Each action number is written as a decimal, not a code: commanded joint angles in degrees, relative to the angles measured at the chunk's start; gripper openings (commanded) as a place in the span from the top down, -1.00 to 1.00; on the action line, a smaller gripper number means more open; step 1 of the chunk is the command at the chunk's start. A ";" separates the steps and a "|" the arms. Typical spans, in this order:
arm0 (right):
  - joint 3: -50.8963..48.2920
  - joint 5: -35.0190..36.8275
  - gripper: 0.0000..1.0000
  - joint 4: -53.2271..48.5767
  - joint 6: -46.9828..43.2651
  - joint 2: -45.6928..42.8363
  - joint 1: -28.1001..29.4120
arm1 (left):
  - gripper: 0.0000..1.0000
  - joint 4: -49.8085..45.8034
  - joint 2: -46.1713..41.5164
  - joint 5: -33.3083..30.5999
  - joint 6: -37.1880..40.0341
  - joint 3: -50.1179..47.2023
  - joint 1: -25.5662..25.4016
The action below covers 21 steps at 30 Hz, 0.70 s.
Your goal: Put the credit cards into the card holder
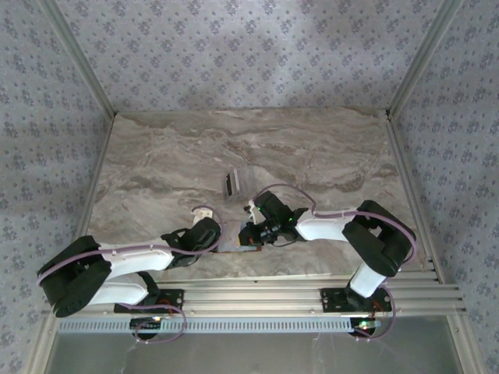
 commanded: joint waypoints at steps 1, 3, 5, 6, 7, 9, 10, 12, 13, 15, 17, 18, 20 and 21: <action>-0.62 -2.79 1.00 -3.02 0.82 -0.10 -0.44 | 0.48 -1.69 -0.80 0.58 -0.05 -0.78 -0.36; -0.60 -3.09 1.00 -3.53 0.91 0.26 -0.65 | 0.48 -1.61 -0.80 0.51 0.03 -0.78 -0.32; -0.55 -3.37 1.00 -4.17 0.98 0.20 -0.76 | 0.48 -1.54 -0.80 0.54 0.04 -0.85 -0.32; -0.56 -3.25 1.00 -4.68 0.77 -0.01 -0.91 | 0.48 -1.52 -0.80 0.54 0.04 -0.92 -0.32; -0.58 -3.10 1.00 -5.22 0.68 -0.18 -0.91 | 0.48 -1.52 -0.89 0.51 0.04 -0.94 -0.32; -0.69 -3.10 1.00 -5.98 0.59 -0.65 -1.06 | 0.48 -1.44 -0.89 0.42 0.04 -1.05 -0.36; -0.72 -3.00 1.00 -6.19 0.62 -0.73 -1.13 | 0.48 -1.43 -0.86 0.42 0.04 -1.11 -0.32; -0.76 -2.99 1.00 -6.67 0.50 -0.60 -1.15 | 0.48 -1.39 -0.98 0.42 0.13 -1.11 -0.34; -0.71 -3.14 1.00 -6.88 0.46 -0.50 -1.14 | 0.48 -1.38 -0.98 0.42 0.13 -1.08 -0.33; -0.71 -3.24 1.00 -7.20 0.34 -0.33 -1.28 | 0.48 -1.43 -1.06 0.42 0.14 -1.14 -0.32; -0.71 -3.42 1.00 -7.60 0.20 -0.24 -1.47 | 0.48 -1.48 -1.23 0.42 0.13 -1.13 -0.32; -0.71 -3.53 1.00 -7.84 0.19 -0.23 -1.54 | 0.48 -1.52 -1.24 0.42 0.19 -1.14 -0.34; -0.70 -3.49 1.00 -8.27 0.02 -0.30 -1.76 | 0.48 -1.52 -1.37 0.36 0.14 -1.13 -0.32; -0.50 -3.57 1.00 -8.33 -0.06 -0.19 -1.83 | 0.48 -1.44 -1.42 0.34 0.18 -1.14 -0.32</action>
